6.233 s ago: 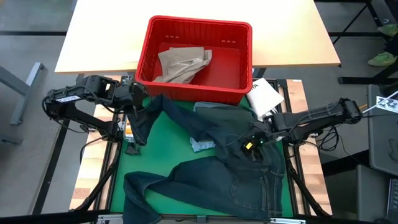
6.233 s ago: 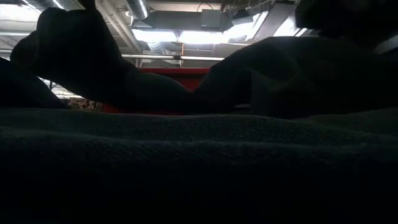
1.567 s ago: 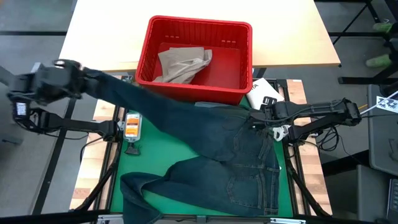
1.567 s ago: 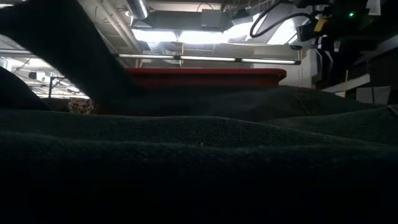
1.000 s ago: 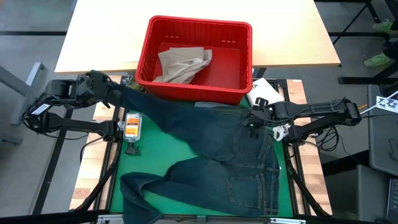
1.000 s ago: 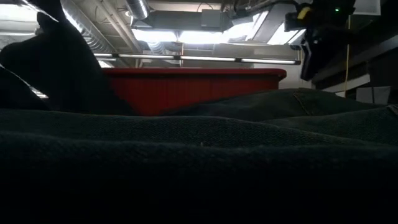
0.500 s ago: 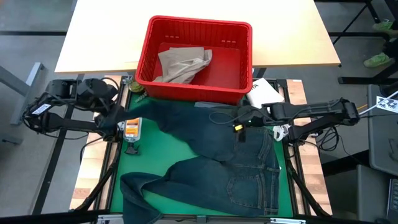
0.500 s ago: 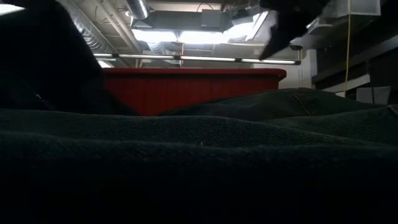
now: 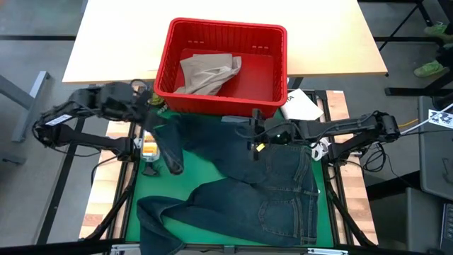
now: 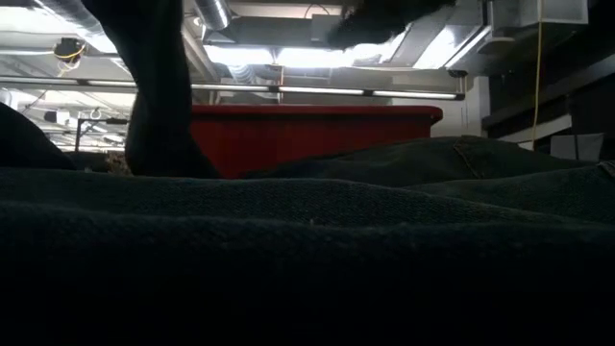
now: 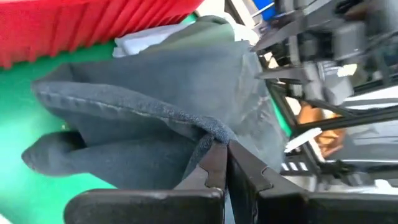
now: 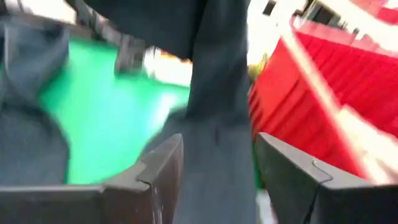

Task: Fold Laundry from Bin
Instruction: Fold the dark blue pants

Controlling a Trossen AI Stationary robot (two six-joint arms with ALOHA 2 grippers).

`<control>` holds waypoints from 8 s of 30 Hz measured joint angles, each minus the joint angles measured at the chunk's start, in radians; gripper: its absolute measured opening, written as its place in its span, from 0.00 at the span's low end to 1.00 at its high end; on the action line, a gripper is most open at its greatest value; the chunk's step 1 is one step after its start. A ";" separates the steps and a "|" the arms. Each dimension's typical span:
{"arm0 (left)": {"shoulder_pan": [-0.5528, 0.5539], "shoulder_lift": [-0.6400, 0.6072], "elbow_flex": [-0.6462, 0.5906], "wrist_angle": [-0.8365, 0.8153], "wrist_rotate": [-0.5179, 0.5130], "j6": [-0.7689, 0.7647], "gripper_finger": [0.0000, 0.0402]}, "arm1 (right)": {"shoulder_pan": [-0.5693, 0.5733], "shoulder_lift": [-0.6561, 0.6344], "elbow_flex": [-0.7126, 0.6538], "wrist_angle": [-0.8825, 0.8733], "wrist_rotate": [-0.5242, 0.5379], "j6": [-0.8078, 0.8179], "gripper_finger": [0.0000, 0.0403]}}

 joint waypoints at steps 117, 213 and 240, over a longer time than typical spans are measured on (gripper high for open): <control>-0.038 0.395 0.000 0.457 0.042 0.058 0.00 | 0.432 0.721 0.505 0.128 1.238 -0.210 0.51; -0.598 0.475 -0.741 1.386 -0.831 0.365 0.02 | 0.209 0.414 0.504 0.239 0.734 -0.262 0.02; -0.664 0.695 -0.740 1.444 -1.597 0.438 0.00 | 0.203 0.357 0.506 -0.111 0.827 0.012 0.01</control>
